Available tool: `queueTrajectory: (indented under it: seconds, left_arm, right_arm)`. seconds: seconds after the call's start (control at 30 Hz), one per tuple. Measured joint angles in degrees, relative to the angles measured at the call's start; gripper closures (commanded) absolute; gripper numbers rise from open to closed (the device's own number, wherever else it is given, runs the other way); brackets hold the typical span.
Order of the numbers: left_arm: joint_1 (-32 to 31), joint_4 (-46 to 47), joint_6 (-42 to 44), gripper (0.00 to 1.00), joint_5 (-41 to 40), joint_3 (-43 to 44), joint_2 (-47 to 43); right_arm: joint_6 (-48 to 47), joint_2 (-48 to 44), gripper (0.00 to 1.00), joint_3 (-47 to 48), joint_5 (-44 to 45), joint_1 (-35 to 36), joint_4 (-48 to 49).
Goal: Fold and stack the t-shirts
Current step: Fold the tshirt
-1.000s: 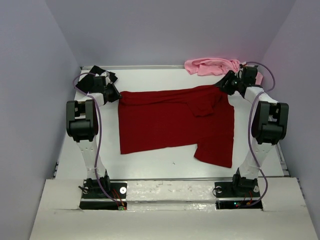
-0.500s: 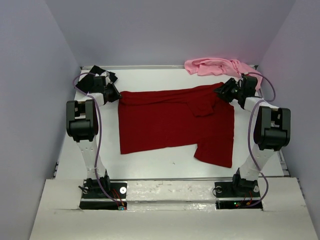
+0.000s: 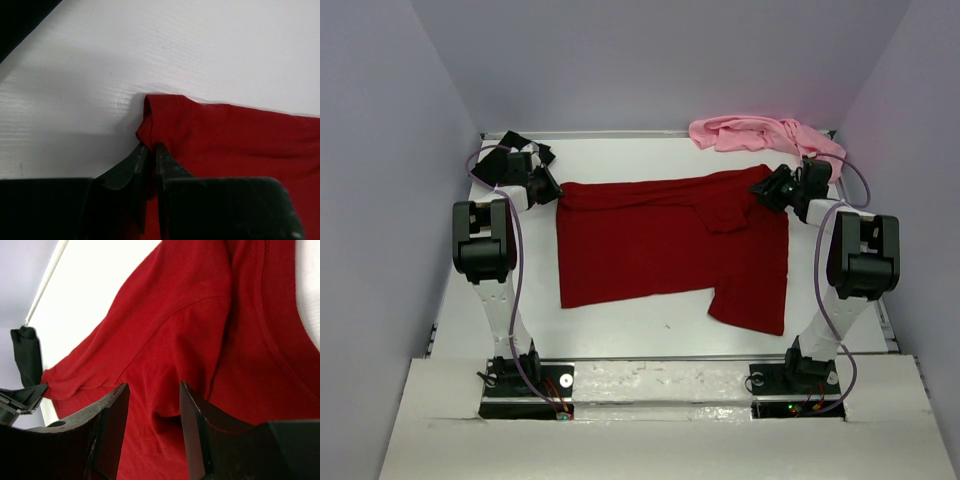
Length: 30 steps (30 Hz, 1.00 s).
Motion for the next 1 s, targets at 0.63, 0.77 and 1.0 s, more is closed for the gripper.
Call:
queueTrajectory:
  seconds: [0.63, 0.77, 1.0]
  left_arm:
    - [0.0, 0.0, 0.0, 0.80, -0.1, 0.0, 0.0]
    - [0.0, 0.0, 0.0, 0.80, -0.2, 0.0, 0.0]
    - [0.0, 0.0, 0.0, 0.80, -0.2, 0.0, 0.0]
  right_arm:
    - [-0.8, 4.2, 0.64, -2.7, 2.3, 0.0, 1.2]
    - [-0.9, 4.5, 0.87, -2.7, 2.4, 0.0, 1.4]
    - [-1.0, 5.1, 1.00, -2.8, 2.4, 0.0, 1.5]
